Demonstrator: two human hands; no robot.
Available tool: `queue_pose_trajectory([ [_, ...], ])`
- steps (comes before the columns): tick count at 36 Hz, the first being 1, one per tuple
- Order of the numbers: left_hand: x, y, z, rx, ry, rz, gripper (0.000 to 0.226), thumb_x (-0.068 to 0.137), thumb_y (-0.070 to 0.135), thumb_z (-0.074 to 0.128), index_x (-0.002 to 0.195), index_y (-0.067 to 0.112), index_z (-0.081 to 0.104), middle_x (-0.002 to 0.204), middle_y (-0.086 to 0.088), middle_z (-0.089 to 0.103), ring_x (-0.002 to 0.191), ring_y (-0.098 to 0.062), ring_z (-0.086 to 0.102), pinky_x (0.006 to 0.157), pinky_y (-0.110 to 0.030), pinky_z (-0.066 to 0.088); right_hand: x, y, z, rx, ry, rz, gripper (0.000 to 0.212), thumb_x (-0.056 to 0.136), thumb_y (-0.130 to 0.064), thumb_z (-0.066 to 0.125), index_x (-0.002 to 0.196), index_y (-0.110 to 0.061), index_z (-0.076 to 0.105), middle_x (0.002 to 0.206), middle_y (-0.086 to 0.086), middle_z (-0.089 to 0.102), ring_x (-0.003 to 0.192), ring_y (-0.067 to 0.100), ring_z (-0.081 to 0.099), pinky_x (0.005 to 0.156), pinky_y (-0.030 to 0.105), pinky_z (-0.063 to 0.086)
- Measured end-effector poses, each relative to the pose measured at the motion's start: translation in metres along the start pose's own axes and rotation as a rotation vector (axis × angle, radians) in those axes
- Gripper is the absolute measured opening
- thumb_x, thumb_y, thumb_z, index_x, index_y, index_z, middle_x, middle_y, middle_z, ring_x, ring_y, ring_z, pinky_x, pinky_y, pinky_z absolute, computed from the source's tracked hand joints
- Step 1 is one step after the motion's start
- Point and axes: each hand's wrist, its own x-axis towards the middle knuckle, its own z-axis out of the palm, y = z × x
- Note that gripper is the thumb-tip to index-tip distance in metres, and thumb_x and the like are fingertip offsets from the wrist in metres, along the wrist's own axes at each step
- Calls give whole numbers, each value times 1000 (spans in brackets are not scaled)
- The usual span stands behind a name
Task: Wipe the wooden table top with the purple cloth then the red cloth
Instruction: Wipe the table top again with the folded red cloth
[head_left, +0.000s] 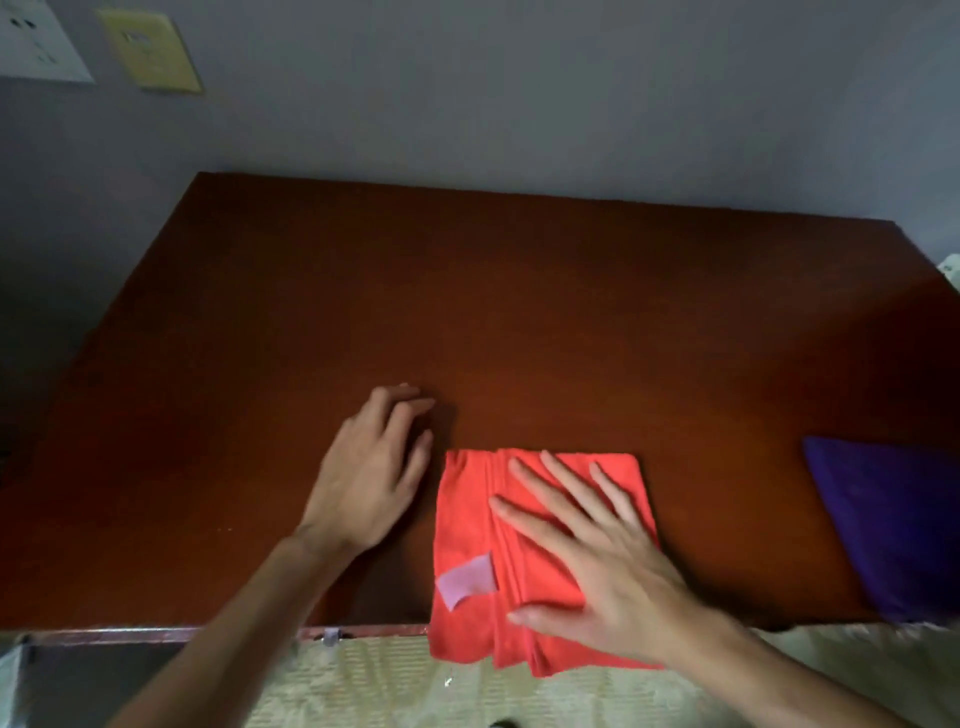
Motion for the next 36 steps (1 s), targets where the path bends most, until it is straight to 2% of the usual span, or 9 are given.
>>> queue_pose_trajectory([
  [5,31,19,23,-144,22,-69,35,102,32,39,130,14,51,131,-2,46,123,-22,52,101,-40,43,49,73,-17,7,-81,-168,71,95,-73,48,158,-49,27,172,-18,4,160,10,-3,129,48,6],
  [9,36,26,32,-88,-8,-110,42,104,40,36,137,15,43,136,0,43,131,-16,45,106,-23,30,112,145,-30,-58,-77,-260,69,97,-68,46,159,-43,28,173,-11,9,161,15,2,127,52,14],
  [14,37,26,35,65,-44,-77,48,102,43,38,138,12,45,140,-6,48,138,-22,44,110,-36,35,199,224,-49,-138,-107,-298,69,100,-66,37,162,-38,24,174,-6,7,161,18,3,128,49,11],
  [18,41,25,36,119,-93,-64,48,101,46,38,140,19,47,146,-4,43,141,-21,41,112,-35,30,260,277,-60,-149,-103,-255,71,101,-69,31,162,-34,25,174,-3,11,160,20,10,126,51,19],
  [21,42,22,37,146,-114,-51,51,101,46,39,144,20,47,147,-5,44,144,-18,37,114,-34,27,292,303,-66,-96,-46,-98,74,97,-75,26,161,-37,27,172,-5,17,159,20,16,126,50,21],
  [26,42,17,39,151,-134,-55,54,102,50,32,148,24,43,149,-4,42,146,-16,33,117,-30,22,316,316,-64,30,85,290,83,86,-83,23,159,-43,28,172,-7,20,159,18,16,127,48,13],
  [29,43,20,37,147,-134,-69,53,100,50,37,147,25,44,148,-2,42,144,-15,34,116,-27,21,314,313,-59,41,95,385,72,97,-75,34,160,-44,22,173,-7,13,160,20,9,128,50,6],
  [32,41,20,36,147,-148,-84,53,100,52,34,148,31,40,150,2,37,143,-15,35,114,-26,23,299,293,-56,77,83,496,73,98,-76,30,162,-43,16,174,-7,4,161,20,0,128,53,1],
  [36,42,21,34,149,-139,-44,52,100,51,34,147,28,42,147,1,38,146,-14,30,114,-27,23,246,251,-48,105,105,608,77,95,-80,26,162,-44,15,174,-7,2,161,20,-2,127,54,0],
])
